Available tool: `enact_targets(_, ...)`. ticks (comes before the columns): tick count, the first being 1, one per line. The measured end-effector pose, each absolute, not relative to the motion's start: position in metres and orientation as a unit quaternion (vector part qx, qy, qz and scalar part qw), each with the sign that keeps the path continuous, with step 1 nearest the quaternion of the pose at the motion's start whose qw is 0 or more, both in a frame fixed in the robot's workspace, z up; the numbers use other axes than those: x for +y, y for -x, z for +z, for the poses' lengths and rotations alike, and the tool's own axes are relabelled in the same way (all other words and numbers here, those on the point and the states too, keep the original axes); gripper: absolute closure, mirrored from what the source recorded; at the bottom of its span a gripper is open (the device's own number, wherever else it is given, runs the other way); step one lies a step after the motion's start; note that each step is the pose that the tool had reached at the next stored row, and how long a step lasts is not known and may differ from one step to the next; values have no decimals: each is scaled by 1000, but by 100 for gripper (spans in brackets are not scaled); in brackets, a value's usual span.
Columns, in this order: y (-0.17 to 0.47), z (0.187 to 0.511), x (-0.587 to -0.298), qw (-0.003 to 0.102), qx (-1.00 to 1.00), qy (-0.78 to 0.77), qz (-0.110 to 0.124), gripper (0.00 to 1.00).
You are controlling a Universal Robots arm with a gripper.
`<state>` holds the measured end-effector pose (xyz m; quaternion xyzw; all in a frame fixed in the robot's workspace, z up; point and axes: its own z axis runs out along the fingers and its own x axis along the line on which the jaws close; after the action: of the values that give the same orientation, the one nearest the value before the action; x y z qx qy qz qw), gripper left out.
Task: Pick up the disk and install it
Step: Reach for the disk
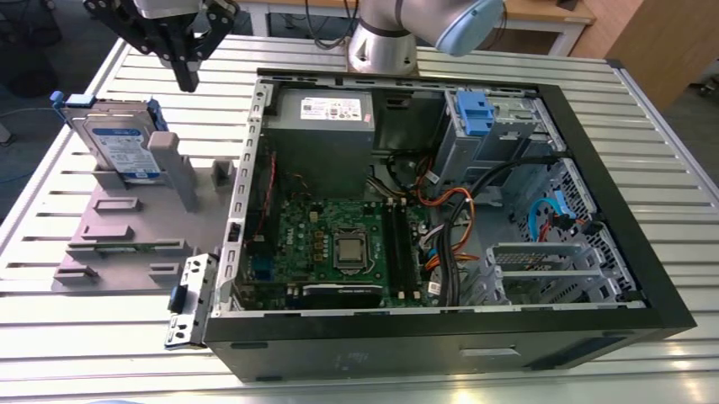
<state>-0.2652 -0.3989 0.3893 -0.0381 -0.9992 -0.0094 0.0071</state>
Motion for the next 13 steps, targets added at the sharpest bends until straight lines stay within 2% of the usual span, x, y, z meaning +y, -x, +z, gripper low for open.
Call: enact_targets(13,270,389,-399,7,-999,38,-9,89)
